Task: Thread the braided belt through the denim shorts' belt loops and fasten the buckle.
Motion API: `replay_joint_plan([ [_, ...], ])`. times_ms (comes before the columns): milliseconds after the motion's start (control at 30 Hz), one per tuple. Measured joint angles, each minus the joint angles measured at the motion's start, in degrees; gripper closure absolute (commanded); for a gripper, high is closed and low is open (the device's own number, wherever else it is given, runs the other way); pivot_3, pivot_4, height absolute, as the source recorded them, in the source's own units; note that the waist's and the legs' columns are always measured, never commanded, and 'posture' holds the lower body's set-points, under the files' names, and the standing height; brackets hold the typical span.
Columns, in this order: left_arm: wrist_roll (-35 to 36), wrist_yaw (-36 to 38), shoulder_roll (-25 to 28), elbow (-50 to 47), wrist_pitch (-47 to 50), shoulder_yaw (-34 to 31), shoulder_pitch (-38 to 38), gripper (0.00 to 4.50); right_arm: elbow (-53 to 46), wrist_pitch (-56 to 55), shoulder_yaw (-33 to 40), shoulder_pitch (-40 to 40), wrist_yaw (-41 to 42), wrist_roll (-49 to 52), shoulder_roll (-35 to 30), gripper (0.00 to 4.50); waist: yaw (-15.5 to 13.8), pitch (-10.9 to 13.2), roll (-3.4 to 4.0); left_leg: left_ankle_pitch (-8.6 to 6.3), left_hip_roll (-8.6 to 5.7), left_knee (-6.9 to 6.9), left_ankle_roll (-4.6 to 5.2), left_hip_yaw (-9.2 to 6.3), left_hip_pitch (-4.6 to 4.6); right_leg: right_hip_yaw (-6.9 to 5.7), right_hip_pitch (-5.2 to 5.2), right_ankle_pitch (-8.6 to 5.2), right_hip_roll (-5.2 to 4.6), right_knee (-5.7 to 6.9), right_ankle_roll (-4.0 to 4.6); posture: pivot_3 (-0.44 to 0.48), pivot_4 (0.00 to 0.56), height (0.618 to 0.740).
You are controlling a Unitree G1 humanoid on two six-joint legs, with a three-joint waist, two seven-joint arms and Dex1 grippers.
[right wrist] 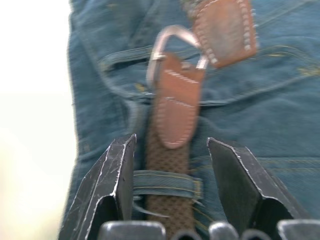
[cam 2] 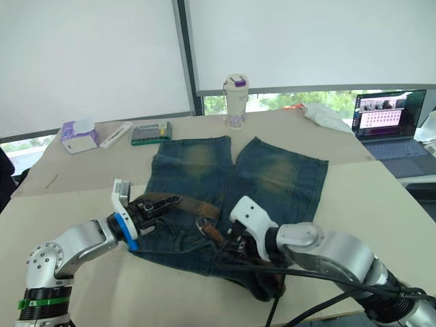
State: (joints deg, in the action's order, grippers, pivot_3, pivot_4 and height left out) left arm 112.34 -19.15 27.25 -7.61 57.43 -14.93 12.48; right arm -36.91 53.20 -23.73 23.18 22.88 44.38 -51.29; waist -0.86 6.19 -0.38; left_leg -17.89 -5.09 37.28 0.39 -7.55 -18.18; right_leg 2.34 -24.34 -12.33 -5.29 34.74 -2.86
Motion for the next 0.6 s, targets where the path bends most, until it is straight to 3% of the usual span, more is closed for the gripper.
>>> replay_joint_plan([
  [200, 0.00, 0.73, 0.92, 2.04, 0.02, -2.17, -0.19, 4.50, 0.25, -0.47, -5.10, -0.97, 9.36, -10.26, -4.45, 1.93, -0.17, 0.08, -0.14, 0.00, 0.01, -0.02, -0.01, -0.02, 0.00, -0.03, 0.00, 0.00, -0.01, -0.01, 0.01, 0.000, 0.150, 0.740],
  [333, 0.00, 0.75, 0.92, 2.33, 0.02, -3.07, -0.20, 4.50, 1.55, -0.31, -7.49, -0.33, 10.45, -17.10, -5.20, 2.96, -0.21, 0.12, -0.20, 0.00, 0.00, -0.03, -0.03, -0.02, 0.00, -0.03, -0.01, 0.01, -0.02, -0.01, 0.01, 0.000, 0.150, 0.740],
  [467, 0.00, 0.61, 0.53, 2.75, -0.22, -3.20, 0.03, 4.50, 4.41, -1.57, -9.71, 1.60, 10.50, -26.64, -5.65, 4.41, -0.53, 0.14, -0.23, 0.01, -0.01, -0.03, -0.04, -0.02, 0.01, -0.04, 0.02, 0.01, -0.04, -0.01, 0.01, 0.000, 0.150, 0.740],
  [600, 0.00, -0.51, -0.48, 4.30, -2.56, -1.67, 2.57, 4.50, 9.06, -5.13, -11.62, 3.87, 11.24, -36.74, -9.07, 4.46, -1.50, 0.19, -0.34, 0.01, -0.10, 0.00, -0.03, -0.01, 0.00, -0.09, 0.08, 0.03, -0.12, -0.05, 0.02, 0.000, 0.150, 0.740],
])
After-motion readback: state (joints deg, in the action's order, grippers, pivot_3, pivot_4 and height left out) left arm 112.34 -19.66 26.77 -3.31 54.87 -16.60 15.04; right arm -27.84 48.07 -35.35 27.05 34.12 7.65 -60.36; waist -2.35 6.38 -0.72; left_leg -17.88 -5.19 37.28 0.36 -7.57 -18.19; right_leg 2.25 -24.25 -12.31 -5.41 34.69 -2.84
